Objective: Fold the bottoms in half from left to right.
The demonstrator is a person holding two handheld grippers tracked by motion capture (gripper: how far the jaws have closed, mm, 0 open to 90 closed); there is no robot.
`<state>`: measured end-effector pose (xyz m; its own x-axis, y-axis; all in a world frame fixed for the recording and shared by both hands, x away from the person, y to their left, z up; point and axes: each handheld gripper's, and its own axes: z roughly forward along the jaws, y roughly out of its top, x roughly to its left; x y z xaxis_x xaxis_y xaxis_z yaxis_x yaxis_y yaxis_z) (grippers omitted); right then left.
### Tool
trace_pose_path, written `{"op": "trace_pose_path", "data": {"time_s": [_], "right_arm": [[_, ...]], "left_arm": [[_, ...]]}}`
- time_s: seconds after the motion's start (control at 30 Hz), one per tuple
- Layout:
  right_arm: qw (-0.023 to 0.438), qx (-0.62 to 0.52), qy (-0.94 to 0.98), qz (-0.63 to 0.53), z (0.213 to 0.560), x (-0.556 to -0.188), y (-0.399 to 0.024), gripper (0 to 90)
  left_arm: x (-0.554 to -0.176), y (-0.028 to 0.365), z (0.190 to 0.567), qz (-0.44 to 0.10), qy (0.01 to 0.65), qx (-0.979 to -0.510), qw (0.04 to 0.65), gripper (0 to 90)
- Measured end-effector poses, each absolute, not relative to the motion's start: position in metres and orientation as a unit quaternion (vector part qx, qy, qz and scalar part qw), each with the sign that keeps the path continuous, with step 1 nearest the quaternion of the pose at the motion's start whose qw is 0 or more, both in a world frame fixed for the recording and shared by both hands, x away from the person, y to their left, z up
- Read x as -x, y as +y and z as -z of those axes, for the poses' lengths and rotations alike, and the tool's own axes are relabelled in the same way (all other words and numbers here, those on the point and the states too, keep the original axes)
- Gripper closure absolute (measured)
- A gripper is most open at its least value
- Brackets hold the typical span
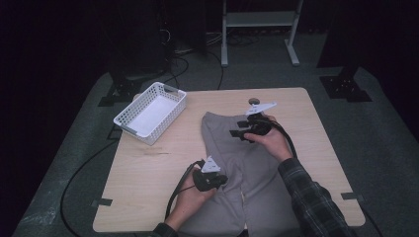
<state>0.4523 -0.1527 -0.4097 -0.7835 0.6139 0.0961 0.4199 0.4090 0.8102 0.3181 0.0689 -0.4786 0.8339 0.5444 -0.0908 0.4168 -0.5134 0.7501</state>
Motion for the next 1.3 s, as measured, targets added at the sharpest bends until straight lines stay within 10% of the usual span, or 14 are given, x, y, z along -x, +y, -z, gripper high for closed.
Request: {"op": "trace_pose_path", "data": {"time_s": [1.0,1.3], "right_arm": [[0.125,-0.275,0.871,-0.387,0.47,-0.498,-0.034,43.8],[0.151,-0.271,0.877,-0.367,0.472,-0.495,-0.03,78.3]], "left_arm": [[-0.317,0.066,0.477,-0.091,0.261,-0.875,0.398,86.1],[-0.317,0.065,0.477,-0.092,0.262,-0.875,0.397,86.1]]}}
